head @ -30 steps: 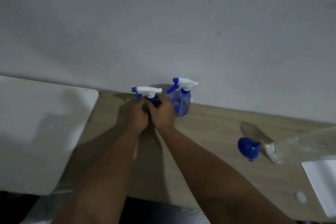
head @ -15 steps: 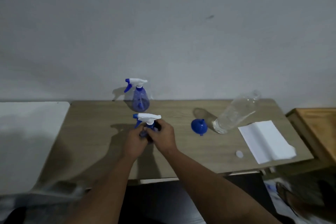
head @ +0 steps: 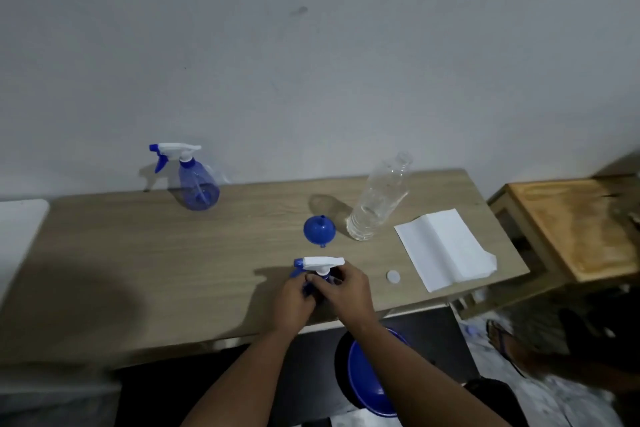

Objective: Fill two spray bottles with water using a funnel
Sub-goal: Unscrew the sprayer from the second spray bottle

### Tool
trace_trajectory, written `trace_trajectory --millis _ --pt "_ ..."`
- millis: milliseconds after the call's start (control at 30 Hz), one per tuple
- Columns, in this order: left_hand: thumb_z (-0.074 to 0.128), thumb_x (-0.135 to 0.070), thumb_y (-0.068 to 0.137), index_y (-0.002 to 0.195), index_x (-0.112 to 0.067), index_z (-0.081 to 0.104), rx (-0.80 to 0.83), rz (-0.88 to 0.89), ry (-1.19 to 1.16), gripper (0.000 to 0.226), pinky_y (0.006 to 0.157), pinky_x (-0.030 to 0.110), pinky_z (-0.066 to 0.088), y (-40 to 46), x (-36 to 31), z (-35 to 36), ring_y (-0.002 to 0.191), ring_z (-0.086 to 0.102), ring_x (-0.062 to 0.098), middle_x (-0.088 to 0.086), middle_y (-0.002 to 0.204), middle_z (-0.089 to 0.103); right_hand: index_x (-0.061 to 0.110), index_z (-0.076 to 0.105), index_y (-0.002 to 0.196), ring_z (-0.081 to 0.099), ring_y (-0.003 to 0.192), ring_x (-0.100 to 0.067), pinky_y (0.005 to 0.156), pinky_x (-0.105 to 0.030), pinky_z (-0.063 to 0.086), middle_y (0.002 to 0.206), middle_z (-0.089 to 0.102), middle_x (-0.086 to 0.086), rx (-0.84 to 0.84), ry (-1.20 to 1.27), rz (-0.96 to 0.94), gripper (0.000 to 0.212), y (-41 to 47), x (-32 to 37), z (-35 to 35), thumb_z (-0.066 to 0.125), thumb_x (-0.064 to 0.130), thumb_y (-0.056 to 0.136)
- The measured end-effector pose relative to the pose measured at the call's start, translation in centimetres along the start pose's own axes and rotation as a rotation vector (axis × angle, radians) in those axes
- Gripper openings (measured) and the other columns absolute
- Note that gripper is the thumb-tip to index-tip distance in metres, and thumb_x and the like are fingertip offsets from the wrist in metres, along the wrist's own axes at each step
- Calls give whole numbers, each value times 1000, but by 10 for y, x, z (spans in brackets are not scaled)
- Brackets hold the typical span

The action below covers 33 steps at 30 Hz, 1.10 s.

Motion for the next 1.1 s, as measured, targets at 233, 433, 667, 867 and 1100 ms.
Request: trace_trajectory --millis 233,433,667,867,1100 --pt "60 -6 92 111 -8 72 -52 -24 29 23 69 17 48 -7 1 9 82 66 25 10 95 74 21 79 102 76 87 -9 80 -26 59 91 81 5 57 143 20 21 -2 -6 1 85 13 83" --pt "65 -11 88 115 -16 71 -70 -8 56 29 83 42 56 4 11 12 92 71 30 9 99 76 7 79 106 77 86 -11 80 -26 58 92 82 -2 211 91 -29 21 20 -2 -7 84 6 86" --pt "62 -11 94 116 -7 70 -115 -32 85 24 68 25 33 6 2 16 97 67 37 17 103 74 21 73 107 76 88 -7 82 -31 61 92 80 6 152 59 -41 30 19 0 -3 89 26 81" --pt "56 -7 97 118 -6 69 -167 -92 48 25 74 25 38 11 9 28 103 67 34 14 110 72 22 76 103 77 89 -12 85 -44 63 91 80 5 86 130 -21 18 14 -11 5 81 24 86" --pt "63 -24 95 124 -15 66 -4 -36 90 31 75 26 37 24 13 18 106 65 29 8 112 72 11 78 112 77 95 -15 87 -36 60 100 82 -3 405 23 -84 23 41 -2 -4 82 13 89"
Point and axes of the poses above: each hand's wrist, its own y-axis towards the middle knuckle, its own z-axis out of the palm, x = y × z, the point moved 6 cm from there along y, towards the middle knuckle
